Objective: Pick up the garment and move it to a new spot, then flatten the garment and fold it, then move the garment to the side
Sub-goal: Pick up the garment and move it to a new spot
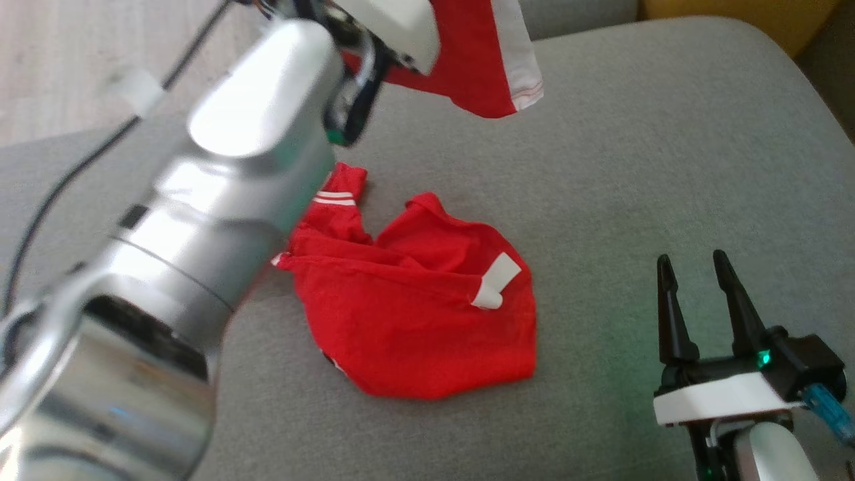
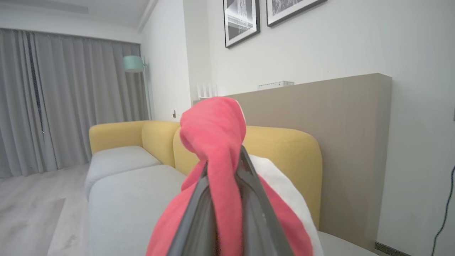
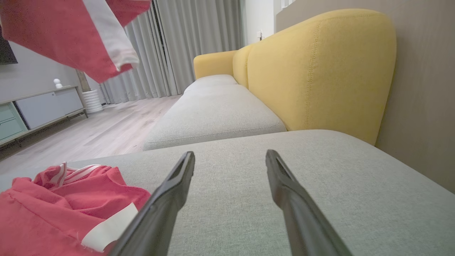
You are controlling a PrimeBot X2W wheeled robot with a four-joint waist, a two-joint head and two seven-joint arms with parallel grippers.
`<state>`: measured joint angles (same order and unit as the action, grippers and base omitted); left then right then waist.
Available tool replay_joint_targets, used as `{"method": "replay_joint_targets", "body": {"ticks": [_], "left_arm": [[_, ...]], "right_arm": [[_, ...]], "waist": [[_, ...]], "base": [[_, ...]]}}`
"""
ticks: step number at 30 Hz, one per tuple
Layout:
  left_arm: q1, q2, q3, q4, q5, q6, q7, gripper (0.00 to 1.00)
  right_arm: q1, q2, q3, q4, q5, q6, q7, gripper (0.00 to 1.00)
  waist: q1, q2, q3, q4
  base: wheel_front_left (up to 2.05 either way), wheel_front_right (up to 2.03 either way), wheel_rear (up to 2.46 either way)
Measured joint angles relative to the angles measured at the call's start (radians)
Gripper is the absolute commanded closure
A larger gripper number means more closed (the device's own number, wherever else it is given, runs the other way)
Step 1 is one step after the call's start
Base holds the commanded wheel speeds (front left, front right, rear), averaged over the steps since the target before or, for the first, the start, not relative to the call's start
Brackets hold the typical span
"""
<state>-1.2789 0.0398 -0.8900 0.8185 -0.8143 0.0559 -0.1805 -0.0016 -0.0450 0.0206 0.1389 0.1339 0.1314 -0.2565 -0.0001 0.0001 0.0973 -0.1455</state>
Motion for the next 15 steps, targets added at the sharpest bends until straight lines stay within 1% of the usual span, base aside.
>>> {"method": "replay_joint_targets", "body": {"ticks": [3,5,6,7,8,12,15], "left_arm": [[-0.025,0.031,0.017,0.017,0.003,-0.003,-0.015,1.00],[-0.034,0.074,0.018,0.029,0.010,-0.002,-0.016,1.00],[-0.034,0.074,0.018,0.029,0.010,-0.002,-0.016,1.00],[-0.033,0.127,0.018,0.046,0.025,0.010,-0.024,1.00],[-0.033,0.127,0.018,0.046,0.025,0.010,-0.024,1.00],[-0.001,0.250,0.032,0.069,0.034,0.040,-0.038,1.00],[0.061,0.341,0.050,0.083,0.034,0.061,-0.050,1.00]], "right_arm": [[0.014,0.000,-0.005,0.000,0.003,0.000,0.000,0.00],[0.015,0.000,-0.006,-0.001,0.003,0.000,0.000,0.00],[0.015,0.000,-0.006,-0.001,0.003,0.000,0.000,0.00],[0.016,0.000,-0.010,-0.003,0.003,0.000,0.000,0.00],[0.016,0.000,-0.010,-0.003,0.003,0.000,0.000,0.00],[0.025,0.000,-0.030,-0.009,-0.003,0.000,0.000,0.00],[0.048,0.000,-0.039,-0.011,-0.015,0.000,0.000,0.00]], "waist": [[0.0001,0.0000,-0.016,0.022],[0.0000,0.0000,-0.025,0.039],[0.0000,0.0000,-0.025,0.039],[0.0000,0.0000,-0.031,0.057],[0.0000,0.0000,-0.031,0.057],[0.0001,0.0000,-0.036,0.102],[0.0001,0.0000,-0.033,0.143]], "base": [[0.00,0.00,0.00],[0.00,0.00,0.00],[0.00,0.00,0.00],[0.00,0.00,0.00],[0.00,0.00,0.00],[0.00,0.00,0.00],[0.00,0.00,0.00]]}}
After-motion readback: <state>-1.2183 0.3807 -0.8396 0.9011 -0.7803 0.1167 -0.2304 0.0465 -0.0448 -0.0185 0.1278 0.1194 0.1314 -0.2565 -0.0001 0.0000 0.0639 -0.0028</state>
